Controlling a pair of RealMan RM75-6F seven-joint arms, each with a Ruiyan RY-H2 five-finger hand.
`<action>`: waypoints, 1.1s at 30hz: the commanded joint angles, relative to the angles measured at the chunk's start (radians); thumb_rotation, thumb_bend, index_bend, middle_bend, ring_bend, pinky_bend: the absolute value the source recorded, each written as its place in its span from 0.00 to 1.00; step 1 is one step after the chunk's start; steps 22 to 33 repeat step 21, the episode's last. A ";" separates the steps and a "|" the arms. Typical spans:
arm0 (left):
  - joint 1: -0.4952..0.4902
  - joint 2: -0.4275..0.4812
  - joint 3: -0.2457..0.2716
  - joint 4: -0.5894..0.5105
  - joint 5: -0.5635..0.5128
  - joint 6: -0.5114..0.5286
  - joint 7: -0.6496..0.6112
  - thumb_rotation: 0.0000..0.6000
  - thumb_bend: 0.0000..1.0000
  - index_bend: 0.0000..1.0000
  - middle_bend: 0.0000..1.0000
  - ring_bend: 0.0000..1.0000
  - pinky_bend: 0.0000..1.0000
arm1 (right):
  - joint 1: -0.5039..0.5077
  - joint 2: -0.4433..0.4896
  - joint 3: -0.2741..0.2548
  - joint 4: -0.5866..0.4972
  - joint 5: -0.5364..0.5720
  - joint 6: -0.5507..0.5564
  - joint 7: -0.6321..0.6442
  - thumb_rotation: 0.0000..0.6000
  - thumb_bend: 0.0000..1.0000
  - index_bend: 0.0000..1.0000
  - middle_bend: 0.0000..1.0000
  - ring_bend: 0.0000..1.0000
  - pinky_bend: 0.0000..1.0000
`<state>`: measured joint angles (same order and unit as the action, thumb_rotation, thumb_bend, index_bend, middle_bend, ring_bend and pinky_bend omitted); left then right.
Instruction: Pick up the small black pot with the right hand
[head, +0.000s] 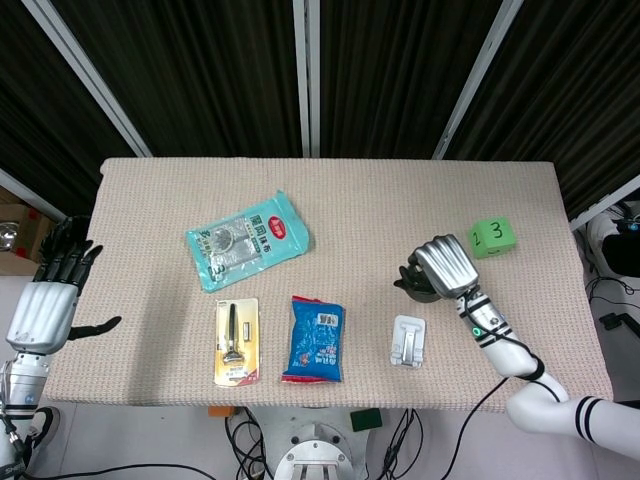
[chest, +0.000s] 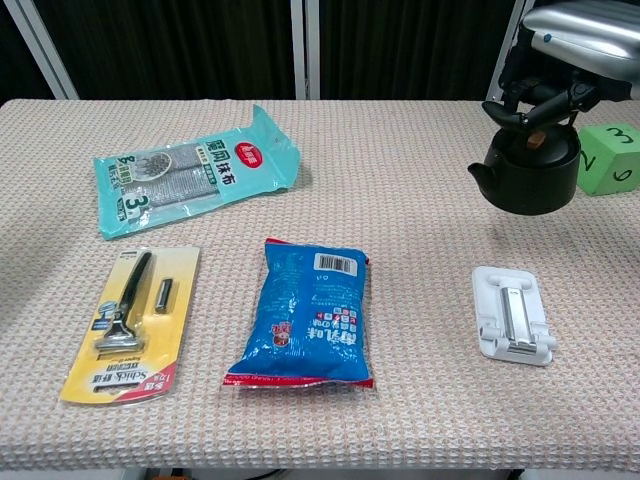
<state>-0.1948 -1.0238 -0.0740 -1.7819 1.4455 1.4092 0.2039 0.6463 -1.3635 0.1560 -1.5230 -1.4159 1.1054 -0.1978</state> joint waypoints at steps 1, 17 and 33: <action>0.000 0.000 0.000 0.000 0.000 0.001 0.000 0.74 0.00 0.06 0.02 0.02 0.13 | 0.006 0.002 0.003 -0.004 0.001 -0.006 -0.008 0.78 0.48 1.00 1.00 1.00 0.73; 0.002 0.001 0.000 -0.001 -0.001 0.004 0.000 0.75 0.00 0.06 0.02 0.02 0.13 | 0.030 -0.006 0.010 0.010 0.000 -0.021 -0.055 0.84 0.48 1.00 1.00 1.00 0.73; 0.003 0.001 0.000 0.000 -0.001 0.006 0.000 0.76 0.00 0.06 0.02 0.02 0.13 | 0.029 -0.007 0.010 0.011 0.002 -0.020 -0.054 0.84 0.48 1.00 1.00 1.00 0.73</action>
